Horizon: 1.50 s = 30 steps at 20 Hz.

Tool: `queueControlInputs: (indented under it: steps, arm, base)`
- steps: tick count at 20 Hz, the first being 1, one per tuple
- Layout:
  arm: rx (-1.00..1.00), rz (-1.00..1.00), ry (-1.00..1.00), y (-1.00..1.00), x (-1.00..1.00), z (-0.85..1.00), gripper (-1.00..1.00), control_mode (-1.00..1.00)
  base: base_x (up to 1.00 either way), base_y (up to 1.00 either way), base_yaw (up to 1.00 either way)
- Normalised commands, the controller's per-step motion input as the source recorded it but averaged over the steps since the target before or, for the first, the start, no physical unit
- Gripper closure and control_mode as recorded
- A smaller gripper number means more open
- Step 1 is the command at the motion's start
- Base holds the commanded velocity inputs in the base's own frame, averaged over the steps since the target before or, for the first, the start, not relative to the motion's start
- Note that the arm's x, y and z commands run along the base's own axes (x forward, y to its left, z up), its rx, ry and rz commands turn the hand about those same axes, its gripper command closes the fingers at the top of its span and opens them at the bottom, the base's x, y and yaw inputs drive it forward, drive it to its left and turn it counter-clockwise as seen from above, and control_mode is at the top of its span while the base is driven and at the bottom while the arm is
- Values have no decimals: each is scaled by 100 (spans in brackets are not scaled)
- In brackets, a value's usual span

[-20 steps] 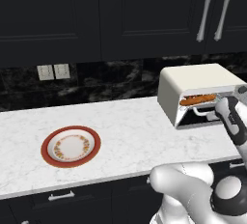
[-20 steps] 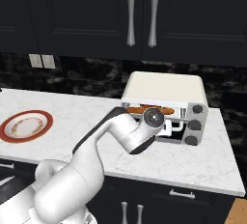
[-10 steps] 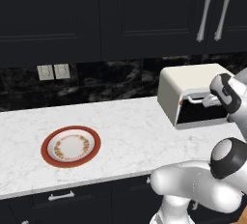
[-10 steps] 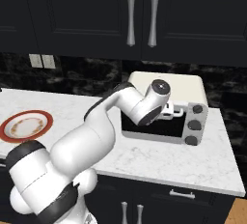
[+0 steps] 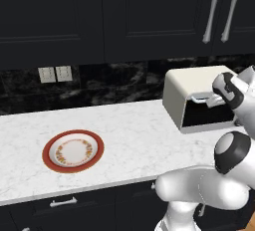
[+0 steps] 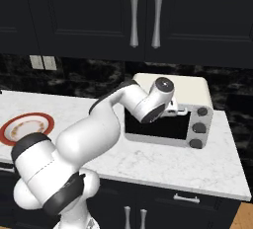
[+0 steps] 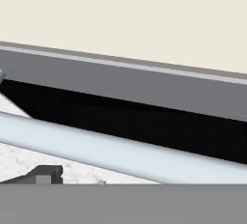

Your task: Pick up the kebab skewer and baguette bread, and place them inside the toaster oven. Close the toaster oven door and start by setting the timer.

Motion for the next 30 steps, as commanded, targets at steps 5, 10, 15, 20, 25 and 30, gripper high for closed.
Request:
queueControlInputs:
  steps: [5,10,15,20,25,30]
  arm:
    - [0,5,0,10,34,-14,-100,-100]
    - [0,7,0,-9,-55,6,-100,-100]
    - [0,15,-3,-50,-75,41,-100,-100]
    - [-1,27,-15,-80,-19,31,-100,-100]
    - [-8,35,-49,-59,0,4,-100,-100]
    - [-16,34,-51,-30,16,0,-100,-100]
  base:
    - [0,0,0]
    - [0,0,0]
    - [0,0,0]
    - [0,0,0]
    - [0,0,0]
    - [0,0,0]
